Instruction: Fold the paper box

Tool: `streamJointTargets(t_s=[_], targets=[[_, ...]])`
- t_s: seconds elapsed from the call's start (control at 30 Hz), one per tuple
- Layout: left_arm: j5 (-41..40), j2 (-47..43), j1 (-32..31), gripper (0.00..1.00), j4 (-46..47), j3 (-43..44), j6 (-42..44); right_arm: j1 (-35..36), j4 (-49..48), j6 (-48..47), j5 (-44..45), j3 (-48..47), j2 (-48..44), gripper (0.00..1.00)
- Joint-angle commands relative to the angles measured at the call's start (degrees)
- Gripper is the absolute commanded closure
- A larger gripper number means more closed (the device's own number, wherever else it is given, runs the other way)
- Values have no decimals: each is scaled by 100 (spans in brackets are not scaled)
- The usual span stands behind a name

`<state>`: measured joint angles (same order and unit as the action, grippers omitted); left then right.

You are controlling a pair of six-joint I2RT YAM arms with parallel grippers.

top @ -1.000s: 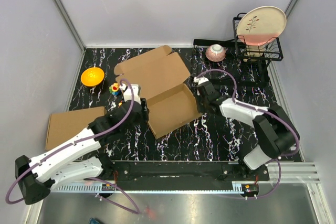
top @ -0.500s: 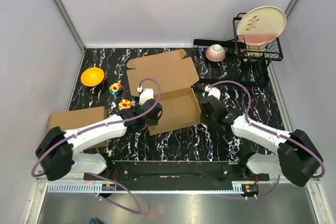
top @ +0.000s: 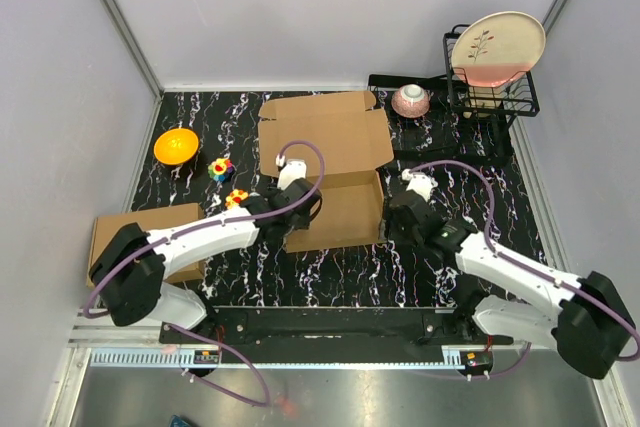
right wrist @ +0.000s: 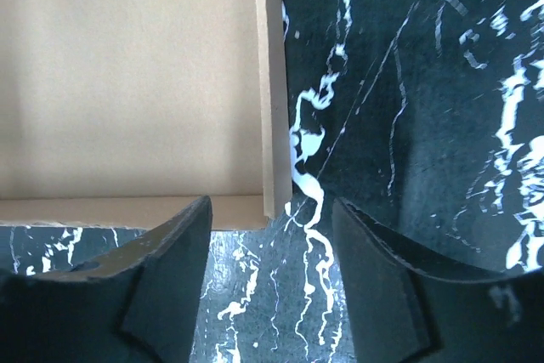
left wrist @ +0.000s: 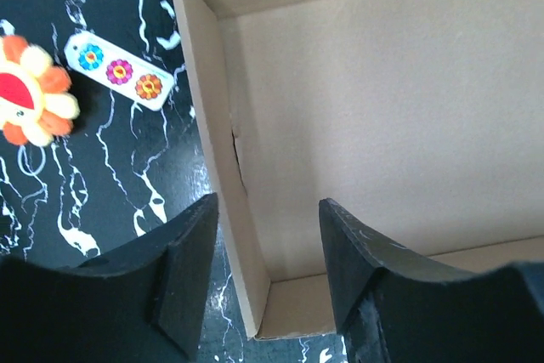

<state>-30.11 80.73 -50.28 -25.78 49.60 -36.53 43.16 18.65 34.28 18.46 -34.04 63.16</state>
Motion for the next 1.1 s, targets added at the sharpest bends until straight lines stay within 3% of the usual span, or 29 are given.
streamJointTargets(t_s=[0.0,0.13,0.2,0.3,0.37,0.5,0.6,0.8,1.07], targets=[[-487,-452,168,43,-58,541,182,44,541,-35,729,-585,-479,31],[-1073,-1416,386,39,-409,550,129,53,701,-343,1054,-981,-856,27],[-1234,-1734,615,31,-568,350,-169,44,675,-571,1230,-1034,-1024,27],[-543,-2140,1650,30,-385,-185,-599,44,491,-905,1301,-1026,-1288,27],[13,-1974,2291,30,-436,-328,-1002,52,420,-985,1301,-929,-1419,27],[-704,-974,2453,28,-1776,303,-1943,44,367,-932,1152,-771,-1473,27],[-585,-296,2497,27,-2027,647,-2147,53,341,-915,1055,-657,-1534,27],[55,-207,2795,29,-1081,217,-1972,53,209,-958,914,-437,-1841,27],[1269,162,3718,32,202,-134,-1576,52,68,-1029,791,-314,-2026,27]])
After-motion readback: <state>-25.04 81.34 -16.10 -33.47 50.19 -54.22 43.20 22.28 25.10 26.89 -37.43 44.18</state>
